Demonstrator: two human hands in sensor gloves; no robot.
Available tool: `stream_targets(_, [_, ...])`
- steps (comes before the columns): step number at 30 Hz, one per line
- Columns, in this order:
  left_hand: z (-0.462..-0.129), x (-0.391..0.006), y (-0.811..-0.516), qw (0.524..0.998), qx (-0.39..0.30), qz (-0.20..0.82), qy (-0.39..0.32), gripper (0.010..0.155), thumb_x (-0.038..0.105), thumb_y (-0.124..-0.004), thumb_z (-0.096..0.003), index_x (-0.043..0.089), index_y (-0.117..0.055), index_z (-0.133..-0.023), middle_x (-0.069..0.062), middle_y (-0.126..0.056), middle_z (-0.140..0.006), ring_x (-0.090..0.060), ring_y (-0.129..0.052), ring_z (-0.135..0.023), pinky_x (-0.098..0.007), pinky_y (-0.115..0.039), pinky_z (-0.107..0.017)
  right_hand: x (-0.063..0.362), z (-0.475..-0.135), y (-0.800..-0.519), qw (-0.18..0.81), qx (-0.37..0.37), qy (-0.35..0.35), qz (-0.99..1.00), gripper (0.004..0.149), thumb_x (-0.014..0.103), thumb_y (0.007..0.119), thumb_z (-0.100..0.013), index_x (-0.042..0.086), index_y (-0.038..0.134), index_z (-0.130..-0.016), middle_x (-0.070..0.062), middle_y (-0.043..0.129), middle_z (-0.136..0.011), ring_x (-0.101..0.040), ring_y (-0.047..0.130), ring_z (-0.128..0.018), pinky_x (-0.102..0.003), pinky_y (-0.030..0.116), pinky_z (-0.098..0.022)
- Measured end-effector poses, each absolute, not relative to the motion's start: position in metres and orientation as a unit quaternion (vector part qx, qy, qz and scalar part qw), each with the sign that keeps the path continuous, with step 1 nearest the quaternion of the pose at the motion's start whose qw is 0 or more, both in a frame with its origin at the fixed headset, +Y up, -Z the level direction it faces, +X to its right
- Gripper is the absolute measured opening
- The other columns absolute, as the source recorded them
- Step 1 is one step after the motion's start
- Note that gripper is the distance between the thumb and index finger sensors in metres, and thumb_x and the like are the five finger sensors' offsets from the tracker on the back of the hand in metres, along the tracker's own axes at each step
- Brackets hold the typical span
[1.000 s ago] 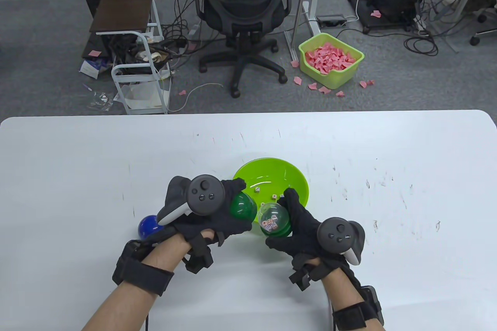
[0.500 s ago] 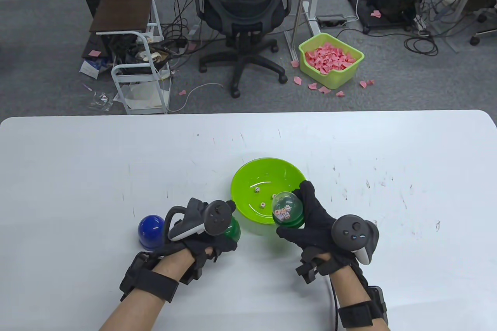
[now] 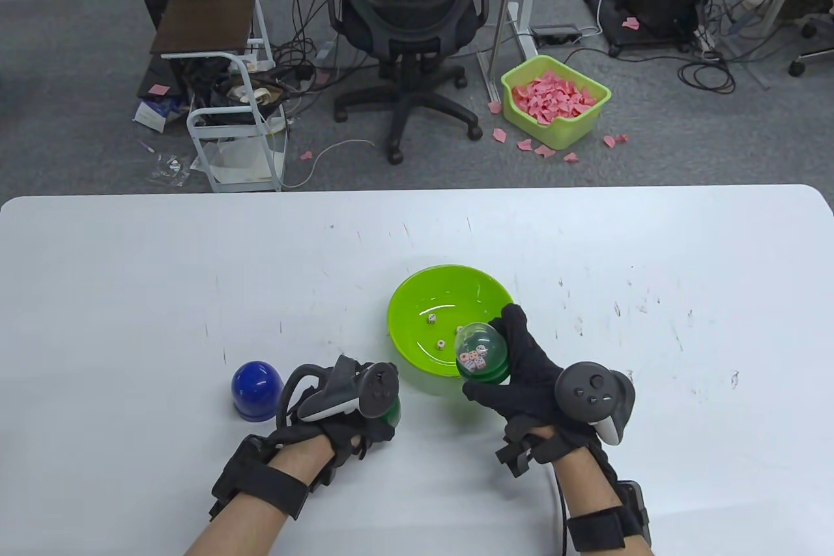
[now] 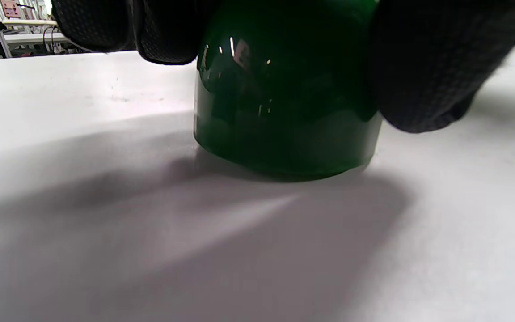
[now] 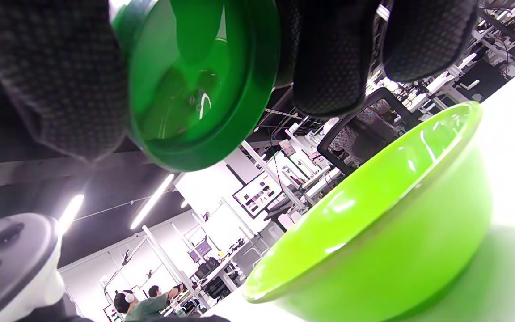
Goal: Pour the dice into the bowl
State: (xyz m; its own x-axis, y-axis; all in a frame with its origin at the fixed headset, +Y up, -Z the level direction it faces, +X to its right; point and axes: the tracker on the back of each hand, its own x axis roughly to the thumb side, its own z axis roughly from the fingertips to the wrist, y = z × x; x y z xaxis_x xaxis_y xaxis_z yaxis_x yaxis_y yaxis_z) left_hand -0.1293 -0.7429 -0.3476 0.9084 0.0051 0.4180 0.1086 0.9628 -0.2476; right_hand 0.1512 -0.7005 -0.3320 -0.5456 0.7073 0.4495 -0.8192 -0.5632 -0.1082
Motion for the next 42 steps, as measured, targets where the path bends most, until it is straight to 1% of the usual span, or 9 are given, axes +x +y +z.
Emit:
stream_targets(6, [-0.346,-0.131,-0.745,0.968,-0.135,-0.018,-0.211,0.094,0.059,-0.093,-0.0355,0.024,-0.045,-0.109,-0.010,-0.065,-0.111,-0.041,-0.066,-0.101,-0.061,-0.063,-0.074,0.150,-0.332,-0.701,0.438,0.182,-0.153,0.867,0.113,0.049,0.099,-0.033,0.002,0.030,-0.109,-0.022,0.067,-0.108,-0.046,0.087,-0.072,-0.071,0.069,-0.059])
stream_targets(9, [-0.346,-0.132,-0.743,0.967,-0.145,-0.005,-0.208,0.096,0.059,-0.092,-0.0365,0.023,-0.042,-0.110,-0.013,-0.061,-0.112,-0.042,-0.061,-0.103,-0.063,-0.060,-0.075,0.150,-0.332,-0.701,0.438,0.182,-0.153,0.867,0.113,0.049,0.099,-0.034,0.002,0.030,-0.109,-0.022,0.067,-0.108,-0.046,0.087,-0.072,-0.071,0.069,-0.058])
stream_targets(12, [-0.346,-0.134,-0.737,0.968,-0.137,0.010,-0.209,0.096,0.060,-0.091,-0.0371,0.023,-0.040,-0.110,-0.014,-0.056,-0.114,-0.044,-0.055,-0.106,-0.064,-0.056,-0.076,0.150,-0.332,-0.701,0.436,0.182,-0.152,0.868,0.113,0.049,0.099,-0.034,0.002,0.030,-0.109,-0.022,0.067,-0.108,-0.046,0.087,-0.072,-0.071,0.069,-0.058])
stream_targets(18, [-0.347,-0.142,-0.706,0.969,-0.119,0.075,-0.203,0.096,0.060,-0.090,-0.0380,0.023,-0.040,-0.110,-0.014,-0.055,-0.115,-0.044,-0.054,-0.106,-0.064,-0.055,-0.076,0.146,-0.331,-0.702,0.426,0.189,-0.148,0.872,0.113,0.049,0.099,-0.033,0.002,0.030,-0.109,-0.022,0.067,-0.108,-0.046,0.087,-0.072,-0.071,0.069,-0.058])
stream_targets(24, [-0.344,-0.143,-0.664,0.961,-0.090,0.146,-0.218,0.094,0.059,-0.089,-0.0397,0.023,-0.040,-0.111,-0.015,-0.055,-0.115,-0.045,-0.054,-0.106,-0.065,-0.055,-0.076,0.137,-0.329,-0.704,0.405,0.205,-0.138,0.880,0.113,0.049,0.100,-0.033,0.002,0.031,-0.109,-0.022,0.067,-0.107,-0.046,0.088,-0.072,-0.071,0.069,-0.058])
stream_targets(29, [-0.341,-0.135,-0.645,0.951,-0.079,0.181,-0.237,0.094,0.062,-0.086,-0.0404,0.023,-0.039,-0.111,-0.015,-0.055,-0.115,-0.044,-0.054,-0.106,-0.065,-0.055,-0.076,0.127,-0.327,-0.706,0.392,0.222,-0.123,0.884,0.113,0.048,0.100,-0.032,0.002,0.031,-0.109,-0.022,0.068,-0.107,-0.046,0.088,-0.071,-0.071,0.069,-0.058])
stream_targets(33, [-0.340,-0.126,-0.643,0.944,-0.087,0.194,-0.252,0.094,0.063,-0.085,-0.0406,0.022,-0.039,-0.111,-0.015,-0.056,-0.115,-0.045,-0.056,-0.106,-0.065,-0.056,-0.076,0.118,-0.325,-0.708,0.380,0.238,-0.114,0.886,0.113,0.048,0.101,-0.032,0.002,0.031,-0.109,-0.022,0.068,-0.107,-0.046,0.088,-0.071,-0.071,0.069,-0.058])
stream_targets(38, [-0.337,-0.113,-0.649,0.938,-0.104,0.193,-0.267,0.092,0.063,-0.085,-0.0402,0.021,-0.043,-0.111,-0.017,-0.059,-0.114,-0.045,-0.060,-0.105,-0.065,-0.059,-0.075,0.104,-0.320,-0.708,0.348,0.263,-0.107,0.893,0.113,0.047,0.101,-0.032,0.002,0.031,-0.109,-0.023,0.068,-0.107,-0.046,0.088,-0.071,-0.071,0.069,-0.058])
stream_targets(42, [-0.335,-0.101,-0.655,0.937,-0.108,0.186,-0.276,0.090,0.062,-0.086,-0.0402,0.021,-0.046,-0.110,-0.015,-0.066,-0.110,-0.043,-0.069,-0.101,-0.063,-0.063,-0.073,0.096,-0.316,-0.708,0.328,0.278,-0.109,0.896,0.113,0.047,0.100,-0.032,0.002,0.031,-0.109,-0.023,0.068,-0.107,-0.046,0.088,-0.071,-0.071,0.069,-0.058])
